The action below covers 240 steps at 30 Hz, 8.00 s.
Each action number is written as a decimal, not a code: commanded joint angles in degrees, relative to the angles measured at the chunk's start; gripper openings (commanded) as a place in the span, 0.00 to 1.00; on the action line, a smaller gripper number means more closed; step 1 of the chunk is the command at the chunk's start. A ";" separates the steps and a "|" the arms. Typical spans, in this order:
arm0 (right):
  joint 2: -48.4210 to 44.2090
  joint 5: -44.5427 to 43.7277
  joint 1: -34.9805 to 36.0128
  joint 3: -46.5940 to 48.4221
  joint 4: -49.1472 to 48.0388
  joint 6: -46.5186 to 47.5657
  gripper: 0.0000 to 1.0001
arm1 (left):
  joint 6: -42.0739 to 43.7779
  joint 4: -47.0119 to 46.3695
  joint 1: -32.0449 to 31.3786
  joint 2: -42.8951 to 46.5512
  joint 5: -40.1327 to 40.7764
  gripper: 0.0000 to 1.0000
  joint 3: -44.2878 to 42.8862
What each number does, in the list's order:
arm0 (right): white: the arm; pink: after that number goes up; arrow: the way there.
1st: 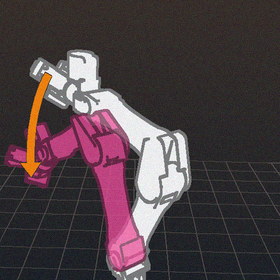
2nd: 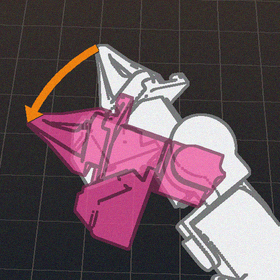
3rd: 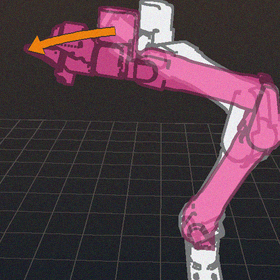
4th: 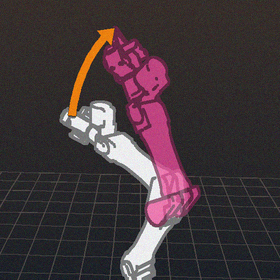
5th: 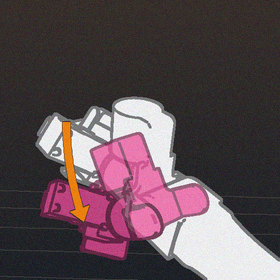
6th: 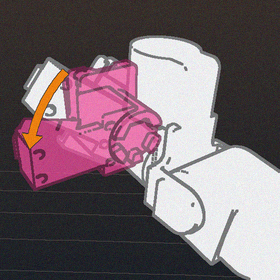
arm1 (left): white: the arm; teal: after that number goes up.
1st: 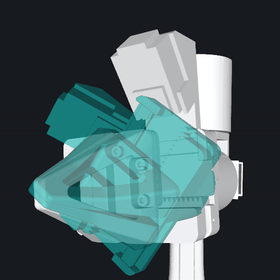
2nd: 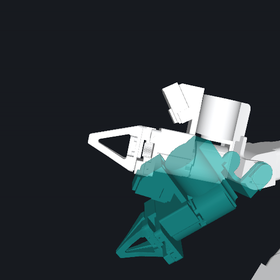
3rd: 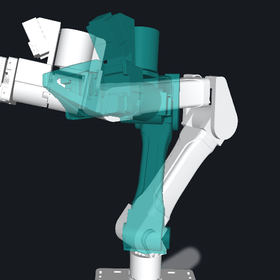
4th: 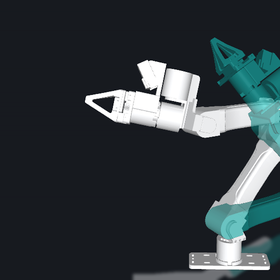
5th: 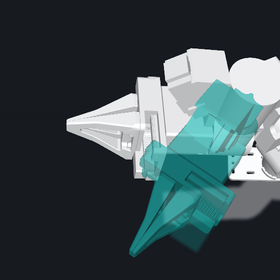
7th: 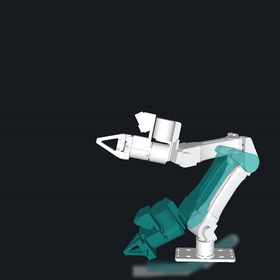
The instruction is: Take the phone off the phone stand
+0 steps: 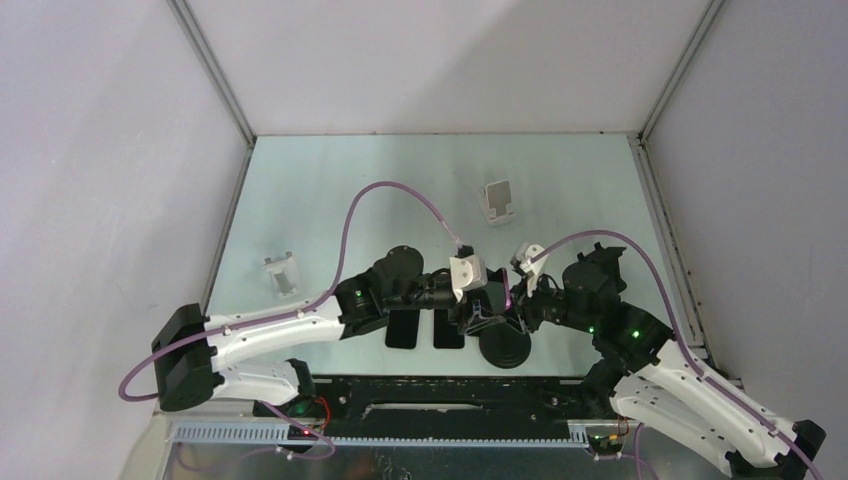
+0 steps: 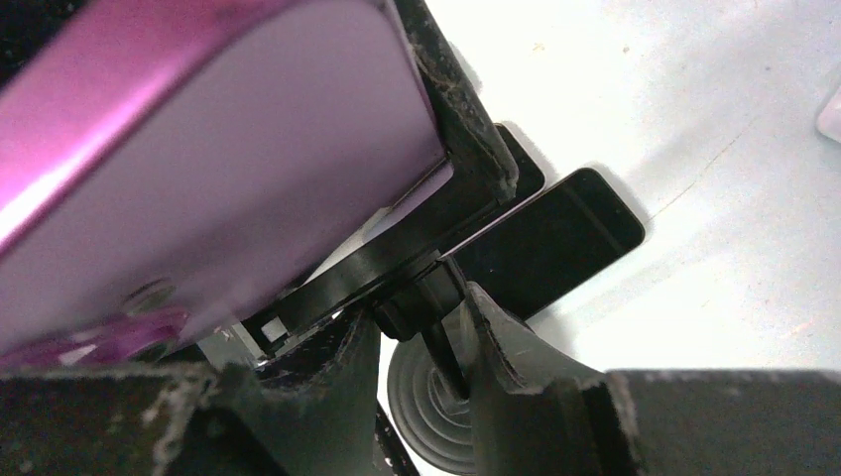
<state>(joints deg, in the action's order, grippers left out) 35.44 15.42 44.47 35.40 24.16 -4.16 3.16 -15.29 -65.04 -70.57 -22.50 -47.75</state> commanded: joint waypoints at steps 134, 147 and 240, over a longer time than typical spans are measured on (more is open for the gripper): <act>55.18 -37.96 -46.49 25.73 -43.82 -3.34 0.42 | -37.51 47.59 25.91 24.19 49.81 0.00 9.76; 44.90 -36.85 -46.53 25.74 -32.95 -6.86 0.87 | -37.37 45.41 29.94 19.50 47.09 0.00 10.83; 11.92 -35.69 -24.19 22.04 -18.25 -7.53 0.89 | -50.80 39.41 16.37 -11.63 41.78 0.45 19.71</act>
<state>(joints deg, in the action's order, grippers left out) 47.99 -20.34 20.03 57.58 8.01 -11.16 -42.22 15.09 -48.73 -78.96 25.34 -32.73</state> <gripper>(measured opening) 0.893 0.743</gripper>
